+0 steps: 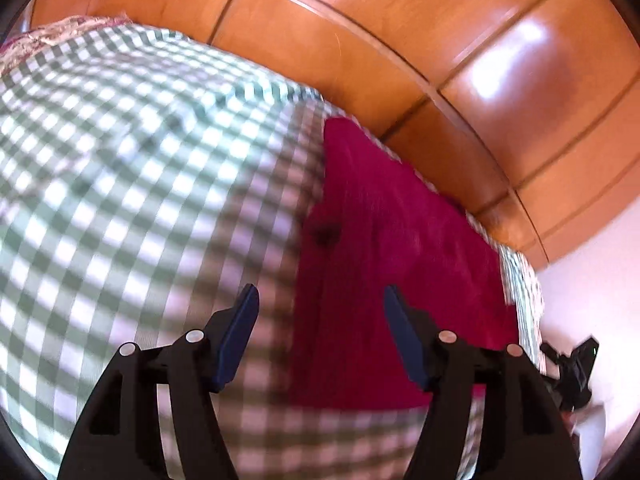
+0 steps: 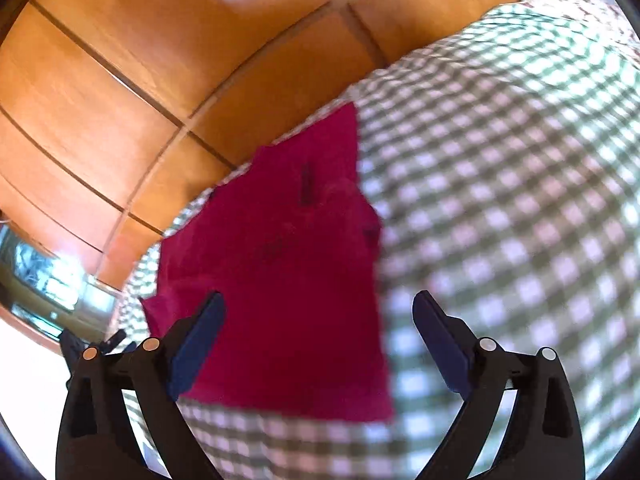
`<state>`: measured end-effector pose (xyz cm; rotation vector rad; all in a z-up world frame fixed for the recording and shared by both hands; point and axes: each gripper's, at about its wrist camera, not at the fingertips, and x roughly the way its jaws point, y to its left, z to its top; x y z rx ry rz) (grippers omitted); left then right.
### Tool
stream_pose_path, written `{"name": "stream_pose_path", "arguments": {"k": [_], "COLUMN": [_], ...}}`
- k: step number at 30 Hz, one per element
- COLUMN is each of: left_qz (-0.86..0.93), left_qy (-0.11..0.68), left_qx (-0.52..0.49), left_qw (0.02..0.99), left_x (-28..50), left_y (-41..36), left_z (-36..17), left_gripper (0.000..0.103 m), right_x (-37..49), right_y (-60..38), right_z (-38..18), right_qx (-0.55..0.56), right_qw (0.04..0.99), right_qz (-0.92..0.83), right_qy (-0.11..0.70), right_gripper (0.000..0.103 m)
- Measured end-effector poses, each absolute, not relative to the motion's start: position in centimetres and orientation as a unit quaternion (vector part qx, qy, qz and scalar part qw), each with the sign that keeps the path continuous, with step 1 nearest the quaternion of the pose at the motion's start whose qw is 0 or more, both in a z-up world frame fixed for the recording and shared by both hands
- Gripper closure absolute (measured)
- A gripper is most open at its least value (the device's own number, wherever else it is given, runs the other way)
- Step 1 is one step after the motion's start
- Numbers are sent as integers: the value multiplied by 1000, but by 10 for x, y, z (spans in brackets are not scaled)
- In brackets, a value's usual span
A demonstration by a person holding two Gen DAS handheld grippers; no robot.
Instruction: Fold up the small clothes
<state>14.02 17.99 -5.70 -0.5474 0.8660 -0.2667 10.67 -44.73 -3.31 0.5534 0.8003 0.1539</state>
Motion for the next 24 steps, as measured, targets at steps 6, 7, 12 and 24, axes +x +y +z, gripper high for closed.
{"name": "stream_pose_path", "arguments": {"k": [6, 7, 12, 24], "left_qz": [-162, -162, -149, -174], "left_qy": [437, 441, 454, 467], "left_qx": [-232, -220, -192, -155], "left_qw": [854, 855, 858, 853], "left_x": [110, 110, 117, 39], "left_y": [158, 151, 136, 136], "left_z": [-83, -85, -88, -82], "left_gripper": [47, 55, 78, 84], "right_x": [93, 96, 113, 48], "right_y": [-427, -423, -398, -400], "right_z": [-68, -71, -70, -64], "right_qx": [196, 192, 152, 108], "right_qw": [888, 891, 898, 889], "right_qz": [53, 49, 56, 86], "right_qy": [412, 408, 409, 437], "right_gripper": [17, 20, 65, 83]}}
